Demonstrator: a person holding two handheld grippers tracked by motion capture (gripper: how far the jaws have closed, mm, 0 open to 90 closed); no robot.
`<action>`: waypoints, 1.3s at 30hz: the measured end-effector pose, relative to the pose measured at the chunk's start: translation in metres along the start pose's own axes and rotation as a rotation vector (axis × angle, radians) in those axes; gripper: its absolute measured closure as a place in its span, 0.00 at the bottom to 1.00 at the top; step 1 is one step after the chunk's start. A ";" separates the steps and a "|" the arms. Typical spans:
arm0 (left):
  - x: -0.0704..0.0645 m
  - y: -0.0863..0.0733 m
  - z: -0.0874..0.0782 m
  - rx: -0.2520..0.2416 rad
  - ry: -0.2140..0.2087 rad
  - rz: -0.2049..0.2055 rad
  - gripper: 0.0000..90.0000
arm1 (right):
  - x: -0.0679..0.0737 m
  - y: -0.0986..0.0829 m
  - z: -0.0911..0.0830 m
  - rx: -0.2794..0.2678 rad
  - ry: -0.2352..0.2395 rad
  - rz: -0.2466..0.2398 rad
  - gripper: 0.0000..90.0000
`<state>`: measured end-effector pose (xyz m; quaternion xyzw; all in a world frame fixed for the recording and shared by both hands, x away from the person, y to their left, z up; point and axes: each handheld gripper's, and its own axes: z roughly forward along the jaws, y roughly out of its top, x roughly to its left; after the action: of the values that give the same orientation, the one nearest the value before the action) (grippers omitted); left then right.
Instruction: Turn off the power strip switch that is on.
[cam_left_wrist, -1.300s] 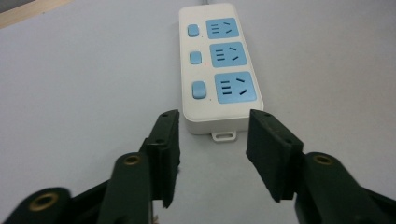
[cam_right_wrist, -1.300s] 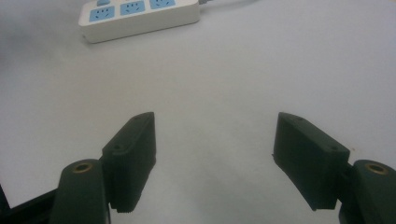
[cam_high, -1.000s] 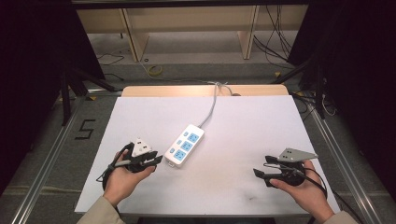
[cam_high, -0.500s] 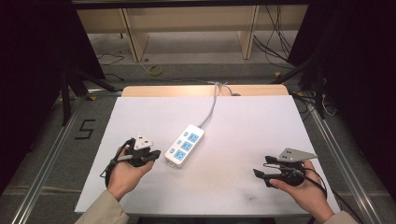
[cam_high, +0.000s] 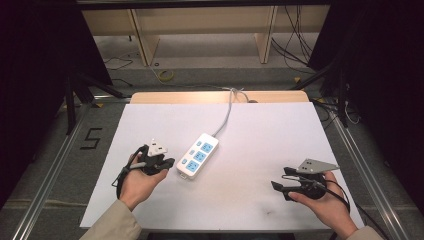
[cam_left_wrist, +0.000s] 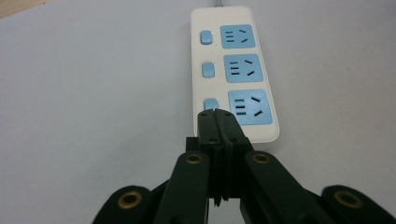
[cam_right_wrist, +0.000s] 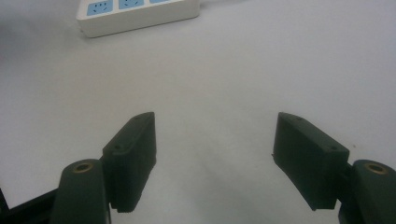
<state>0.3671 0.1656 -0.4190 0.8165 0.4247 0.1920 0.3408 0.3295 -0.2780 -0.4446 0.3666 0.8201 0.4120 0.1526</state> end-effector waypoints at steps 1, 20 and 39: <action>0.000 0.001 0.000 -0.001 0.000 -0.003 1.00 | 0.000 0.000 0.000 0.001 0.001 0.000 0.34; 0.004 0.011 0.007 0.008 0.004 -0.007 1.00 | 0.000 0.000 0.001 -0.005 0.001 0.005 0.33; 0.007 0.024 0.013 0.023 0.007 -0.008 1.00 | 0.000 0.000 0.001 -0.004 0.004 0.004 0.33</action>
<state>0.3924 0.1562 -0.4105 0.8179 0.4313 0.1889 0.3307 0.3300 -0.2774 -0.4451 0.3671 0.8189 0.4146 0.1510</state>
